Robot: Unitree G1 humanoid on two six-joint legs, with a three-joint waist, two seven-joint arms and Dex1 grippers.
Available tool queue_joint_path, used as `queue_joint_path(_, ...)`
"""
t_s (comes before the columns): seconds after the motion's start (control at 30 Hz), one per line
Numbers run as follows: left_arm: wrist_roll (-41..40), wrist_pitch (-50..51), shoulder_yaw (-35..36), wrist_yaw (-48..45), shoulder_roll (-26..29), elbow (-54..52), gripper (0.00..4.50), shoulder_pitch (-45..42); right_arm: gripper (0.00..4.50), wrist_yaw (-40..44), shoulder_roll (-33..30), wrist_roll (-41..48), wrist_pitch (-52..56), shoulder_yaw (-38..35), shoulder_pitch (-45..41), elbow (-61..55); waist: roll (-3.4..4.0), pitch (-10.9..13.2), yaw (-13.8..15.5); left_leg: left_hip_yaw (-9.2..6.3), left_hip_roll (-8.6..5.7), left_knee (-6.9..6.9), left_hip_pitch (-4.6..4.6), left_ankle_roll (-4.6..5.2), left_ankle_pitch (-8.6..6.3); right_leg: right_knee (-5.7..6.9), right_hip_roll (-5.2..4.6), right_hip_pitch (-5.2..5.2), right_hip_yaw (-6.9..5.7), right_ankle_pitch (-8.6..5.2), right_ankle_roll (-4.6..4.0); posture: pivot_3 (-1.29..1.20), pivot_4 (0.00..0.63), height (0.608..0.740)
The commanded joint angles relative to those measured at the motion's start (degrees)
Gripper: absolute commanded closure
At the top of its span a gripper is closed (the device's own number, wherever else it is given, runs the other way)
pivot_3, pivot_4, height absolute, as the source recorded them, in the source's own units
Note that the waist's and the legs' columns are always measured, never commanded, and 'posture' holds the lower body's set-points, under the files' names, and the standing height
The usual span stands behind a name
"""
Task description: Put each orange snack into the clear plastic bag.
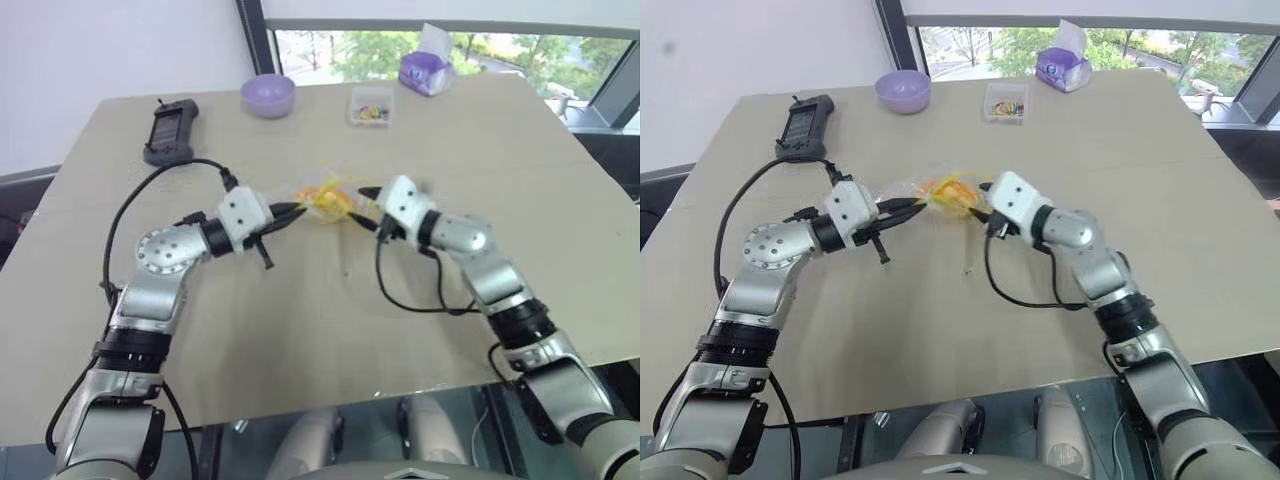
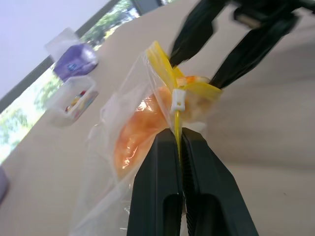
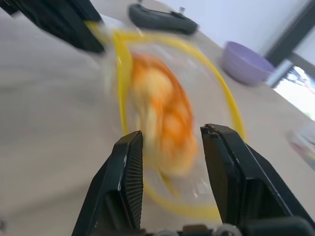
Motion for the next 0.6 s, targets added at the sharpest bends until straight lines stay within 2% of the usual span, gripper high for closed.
queue_joint_path(0.03, -4.9, 6.2, 2.6, -0.2, -0.5, -3.4, 4.5, -2.0, 2.41, -1.1, -1.0, 2.9, 3.0, -4.6, 1.3, -5.8, 0.0, 0.0, 0.0, 0.01, 0.02, 0.0, 0.0, 0.0, 0.0, 0.02, 0.02, -0.01, 0.01, 0.0, 0.0, 0.0, 0.15, 0.74)
queue_joint_path(0.2, -8.5, 11.9, 4.3, -0.8, -0.4, -4.7, 4.5, -3.2, 2.41, -6.3, -5.1, -7.0, -0.7, -1.0, 3.5, 0.5, 0.0, 0.0, 0.4, 0.02, -0.01, 0.05, -0.01, 0.0, 0.0, 0.01, -0.01, 0.03, 0.01, 0.0, 0.0, 0.0, 0.15, 0.74)
queue_joint_path(0.43, -8.1, 12.5, 3.8, -2.8, 0.1, -7.4, 4.5, -1.5, 2.41, -14.5, 0.3, -10.2, -8.7, -0.3, -5.6, 21.4, 0.0, 0.0, -0.2, 0.12, 0.04, 0.03, 0.02, -0.01, 0.0, 0.06, 0.01, -0.01, 0.1, 0.01, -0.01, 0.0, 0.15, 0.74)
queue_joint_path(0.6, -7.3, 12.1, 3.7, -5.0, 2.1, -10.4, 4.5, 2.1, 2.41, -14.0, 0.5, -9.4, -16.2, -0.4, -10.9, 28.8, 0.0, 0.0, -0.7, 0.09, 0.03, -0.04, 0.02, -0.01, 0.0, -0.05, 0.01, -0.01, 0.08, 0.0, -0.01, 0.0, 0.15, 0.74)
